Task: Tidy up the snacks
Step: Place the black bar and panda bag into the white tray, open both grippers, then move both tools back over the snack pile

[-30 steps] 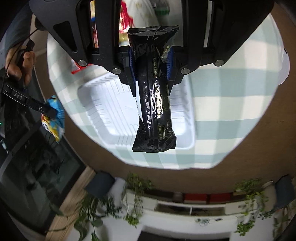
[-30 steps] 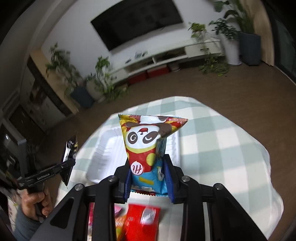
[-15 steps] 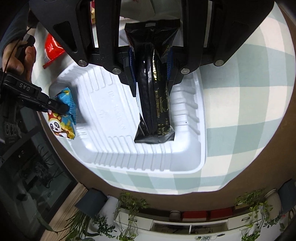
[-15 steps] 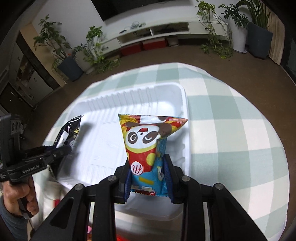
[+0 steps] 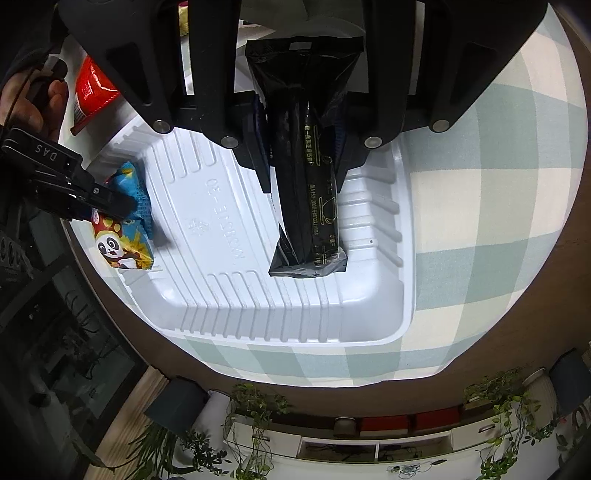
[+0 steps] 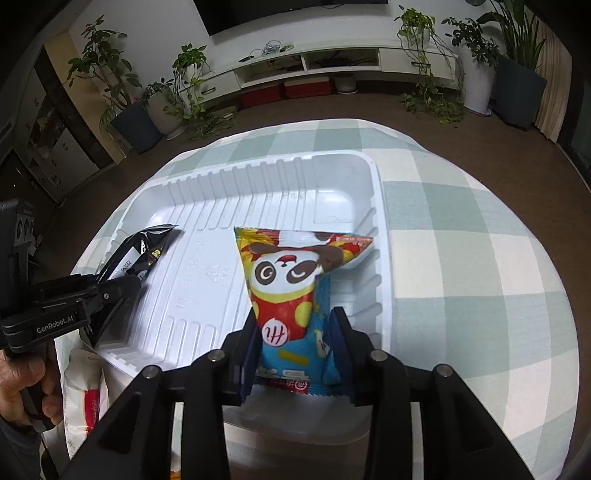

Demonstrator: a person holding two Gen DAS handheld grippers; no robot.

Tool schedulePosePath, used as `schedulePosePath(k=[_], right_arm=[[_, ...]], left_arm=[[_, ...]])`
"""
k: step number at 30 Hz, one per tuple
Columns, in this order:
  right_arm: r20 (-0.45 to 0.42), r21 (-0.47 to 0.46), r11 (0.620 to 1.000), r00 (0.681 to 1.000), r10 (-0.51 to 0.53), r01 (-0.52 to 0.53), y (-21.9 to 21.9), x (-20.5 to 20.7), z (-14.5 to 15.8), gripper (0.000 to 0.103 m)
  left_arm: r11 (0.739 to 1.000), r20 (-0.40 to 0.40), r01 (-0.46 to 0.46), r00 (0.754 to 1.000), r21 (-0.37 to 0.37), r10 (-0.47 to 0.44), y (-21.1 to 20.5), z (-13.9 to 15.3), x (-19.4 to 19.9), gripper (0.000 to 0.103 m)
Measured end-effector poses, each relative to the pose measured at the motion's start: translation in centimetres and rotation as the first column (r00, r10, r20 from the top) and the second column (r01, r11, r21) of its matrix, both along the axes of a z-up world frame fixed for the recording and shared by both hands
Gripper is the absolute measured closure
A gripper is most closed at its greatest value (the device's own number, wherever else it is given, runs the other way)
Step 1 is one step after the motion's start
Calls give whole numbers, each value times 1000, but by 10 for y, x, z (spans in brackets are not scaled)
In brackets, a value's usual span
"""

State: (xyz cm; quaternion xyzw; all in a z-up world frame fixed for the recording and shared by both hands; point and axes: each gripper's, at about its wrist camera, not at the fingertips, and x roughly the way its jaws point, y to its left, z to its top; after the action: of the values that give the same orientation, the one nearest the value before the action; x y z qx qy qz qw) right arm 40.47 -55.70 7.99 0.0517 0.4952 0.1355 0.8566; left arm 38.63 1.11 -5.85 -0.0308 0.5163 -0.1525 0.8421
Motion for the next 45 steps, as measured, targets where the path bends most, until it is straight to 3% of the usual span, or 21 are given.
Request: schedulePosePath(k=[3, 5, 9, 11, 13, 14, 15, 19, 21, 24, 26, 28, 32, 37, 41, 45], right_arm=[[18, 12, 1000, 1000, 0, 0, -1, -4, 7, 51], [44, 3, 1000, 999, -16, 16, -4, -9, 16, 41], [81, 26, 999, 995, -50, 48, -15, -19, 36, 36], [105, 54, 996, 992, -74, 69, -25, -29, 49, 25], [146, 90, 991, 983, -110, 98, -36, -44, 66, 13], [168, 111, 987, 977, -130, 112, -42, -52, 75, 3], [192, 144, 982, 970, -150, 123, -48, -64, 83, 0], [237, 332, 942, 961, -141, 57, -67, -110, 100, 0], [237, 390, 919, 960, -152, 50, -71, -133, 98, 0], [229, 461, 886, 959, -167, 44, -72, -172, 87, 0], [195, 493, 869, 969, -150, 35, -67, -195, 76, 0], [158, 526, 848, 973, -166, 59, -68, -216, 64, 0], [70, 572, 806, 971, -230, 150, -68, -250, 36, 0], [-82, 604, 762, 969, -231, 233, -55, -276, 0, 0], [-108, 590, 779, 977, -184, 212, -32, -277, -7, 2], [-2, 487, 864, 990, -142, 125, 0, -274, 13, 2]], left_arm=[[1000, 25, -4, 1000, -6, 4, 3, 9, -7, 69], [1000, 50, -8, 999, -17, 9, 6, 20, -14, 50], [997, 114, -17, 993, -74, 25, 18, 46, -32, 33], [996, 168, -16, 985, -85, 30, 24, 61, -46, 12], [995, 221, 0, 975, -100, 23, 30, 75, -64, 0], [994, 240, 8, 971, -107, 18, 33, 80, -73, 0], [994, 257, 12, 966, -107, 16, 35, 84, -83, 0], [992, 372, -15, 926, -127, 62, 47, 99, -133, 0], [991, 390, -60, 915, -118, 102, 52, 102, -159, 0], [984, 296, -139, 941, -110, 166, 62, 93, -186, 0], [976, 245, -147, 952, -163, 184, 69, 84, -202, 0], [961, 223, -168, 950, -217, 217, 76, 75, -221, 0], [951, 204, -200, 947, -235, 249, 83, 61, -256, 0], [946, 157, -204, 956, -252, 248, 83, 34, -289, 0], [955, 151, -191, 962, -226, 228, 74, 22, -298, 0], [964, 181, -163, 962, -209, 202, 70, 29, -300, 0]])
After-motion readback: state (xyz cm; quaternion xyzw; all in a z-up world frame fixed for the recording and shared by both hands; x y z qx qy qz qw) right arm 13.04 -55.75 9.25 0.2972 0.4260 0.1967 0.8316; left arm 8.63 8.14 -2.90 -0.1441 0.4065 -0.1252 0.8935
